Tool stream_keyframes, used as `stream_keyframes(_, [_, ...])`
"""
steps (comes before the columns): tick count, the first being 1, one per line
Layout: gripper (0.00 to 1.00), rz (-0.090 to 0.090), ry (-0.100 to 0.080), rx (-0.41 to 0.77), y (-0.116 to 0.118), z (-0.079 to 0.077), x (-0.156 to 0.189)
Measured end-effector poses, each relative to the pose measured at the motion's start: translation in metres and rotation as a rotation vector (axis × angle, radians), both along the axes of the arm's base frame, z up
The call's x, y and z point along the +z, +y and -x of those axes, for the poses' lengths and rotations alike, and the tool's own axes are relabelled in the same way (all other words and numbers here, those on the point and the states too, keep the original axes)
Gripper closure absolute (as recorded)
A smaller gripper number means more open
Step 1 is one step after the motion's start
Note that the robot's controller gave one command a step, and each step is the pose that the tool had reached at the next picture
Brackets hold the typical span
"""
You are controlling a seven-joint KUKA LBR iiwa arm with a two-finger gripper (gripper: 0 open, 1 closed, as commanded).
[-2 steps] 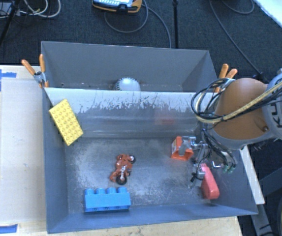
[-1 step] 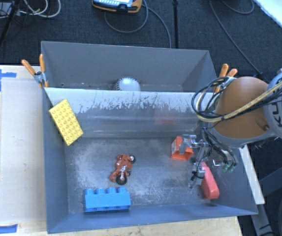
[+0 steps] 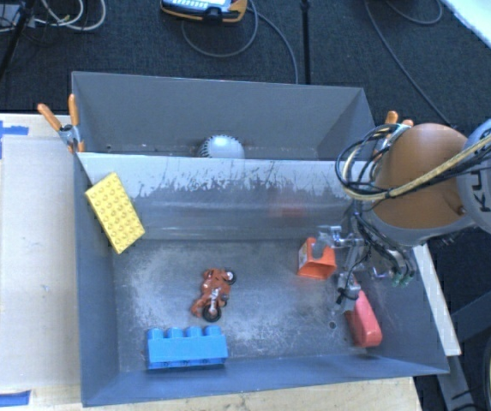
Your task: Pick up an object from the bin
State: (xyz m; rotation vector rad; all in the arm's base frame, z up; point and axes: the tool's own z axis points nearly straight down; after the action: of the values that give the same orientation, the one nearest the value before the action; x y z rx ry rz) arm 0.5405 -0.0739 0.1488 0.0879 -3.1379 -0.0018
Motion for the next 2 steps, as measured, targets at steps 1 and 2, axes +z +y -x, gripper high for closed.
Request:
stream_keyframes(1, [0.0, 0.002, -0.011, 0.097, -0.019, -0.012, -0.055])
stream_keyframes(2, [0.0, 0.001, -0.018, 0.082, -0.022, -0.038, -0.068])
